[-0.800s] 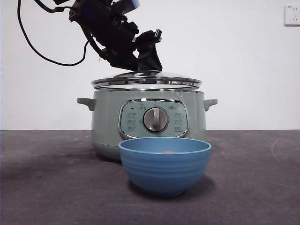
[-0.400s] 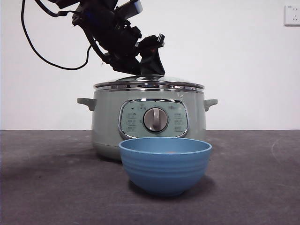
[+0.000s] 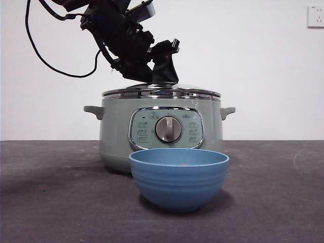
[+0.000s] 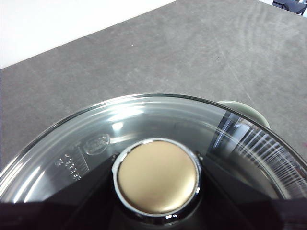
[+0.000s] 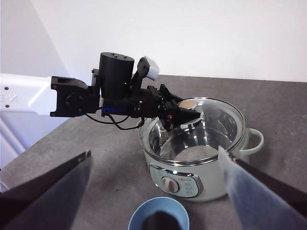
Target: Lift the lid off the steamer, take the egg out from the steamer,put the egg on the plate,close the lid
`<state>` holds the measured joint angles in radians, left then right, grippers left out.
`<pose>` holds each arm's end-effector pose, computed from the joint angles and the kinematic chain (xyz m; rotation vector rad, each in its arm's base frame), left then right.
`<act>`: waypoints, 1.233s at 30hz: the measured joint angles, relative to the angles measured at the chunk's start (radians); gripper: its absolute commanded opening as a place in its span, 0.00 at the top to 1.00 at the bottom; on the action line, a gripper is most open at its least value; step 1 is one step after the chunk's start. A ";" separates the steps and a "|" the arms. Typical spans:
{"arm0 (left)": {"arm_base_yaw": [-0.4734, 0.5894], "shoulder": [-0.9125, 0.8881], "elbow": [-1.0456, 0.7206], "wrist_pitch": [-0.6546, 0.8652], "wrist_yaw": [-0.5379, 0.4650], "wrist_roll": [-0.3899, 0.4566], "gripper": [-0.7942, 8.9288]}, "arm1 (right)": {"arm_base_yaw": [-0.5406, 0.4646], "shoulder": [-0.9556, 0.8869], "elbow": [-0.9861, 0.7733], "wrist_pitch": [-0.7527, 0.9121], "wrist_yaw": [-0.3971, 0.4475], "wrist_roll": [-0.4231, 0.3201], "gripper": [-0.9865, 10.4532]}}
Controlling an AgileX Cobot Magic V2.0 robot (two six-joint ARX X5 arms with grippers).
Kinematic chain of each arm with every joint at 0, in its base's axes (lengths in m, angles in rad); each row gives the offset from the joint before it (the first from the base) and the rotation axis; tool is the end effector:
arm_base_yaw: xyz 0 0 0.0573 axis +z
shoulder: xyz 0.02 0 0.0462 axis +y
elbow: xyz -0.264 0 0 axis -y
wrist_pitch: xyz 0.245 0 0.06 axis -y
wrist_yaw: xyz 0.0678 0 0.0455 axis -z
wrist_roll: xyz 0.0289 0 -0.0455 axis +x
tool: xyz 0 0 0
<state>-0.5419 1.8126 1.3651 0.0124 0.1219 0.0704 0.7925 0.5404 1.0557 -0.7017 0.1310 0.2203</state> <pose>0.3559 -0.2184 0.2672 0.1591 0.4104 -0.6685 0.0533 0.0486 0.3944 0.1271 0.2415 0.6371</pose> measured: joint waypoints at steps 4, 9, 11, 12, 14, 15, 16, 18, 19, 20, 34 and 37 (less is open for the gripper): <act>0.000 0.000 0.000 0.001 -0.001 0.000 0.93 | 0.000 0.000 0.000 0.000 0.000 0.000 0.53; -0.001 0.000 0.000 0.005 -0.005 0.007 0.93 | 0.000 0.000 0.000 -0.003 0.000 -0.003 0.53; -0.003 0.006 0.000 0.009 -0.014 0.016 0.93 | 0.000 0.000 0.000 -0.010 0.000 -0.003 0.53; -0.003 0.007 0.000 0.013 -0.015 0.016 0.93 | 0.000 0.000 0.000 -0.012 0.000 -0.003 0.53; -0.005 0.007 0.000 0.013 -0.022 0.015 0.93 | 0.000 0.000 0.000 -0.016 0.000 -0.003 0.53; -0.006 0.007 0.000 0.013 -0.024 0.015 0.93 | 0.000 0.000 0.000 -0.017 0.000 -0.003 0.53; -0.007 0.007 0.000 0.014 -0.025 0.015 0.93 | 0.000 0.000 0.000 -0.016 0.000 -0.003 0.53; -0.008 0.007 0.000 0.012 -0.026 0.015 0.93 | 0.000 0.000 0.000 -0.017 0.000 -0.003 0.53; -0.008 0.007 0.000 0.011 -0.026 0.015 0.93 | 0.000 0.000 0.000 -0.016 0.000 -0.003 0.53; -0.008 0.007 0.000 0.008 -0.026 0.015 0.92 | 0.000 0.000 0.000 -0.017 0.000 -0.003 0.53; -0.008 -0.002 0.010 -0.039 -0.042 0.010 0.36 | 0.000 0.000 0.000 -0.050 0.000 -0.003 0.53; -0.008 -0.017 0.010 -0.072 -0.039 0.013 0.36 | 0.000 0.000 0.000 -0.058 0.000 -0.003 0.53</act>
<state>-0.5495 1.7958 1.3750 -0.0593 0.0830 0.0837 0.7925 0.5404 1.0557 -0.7597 0.1307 0.2169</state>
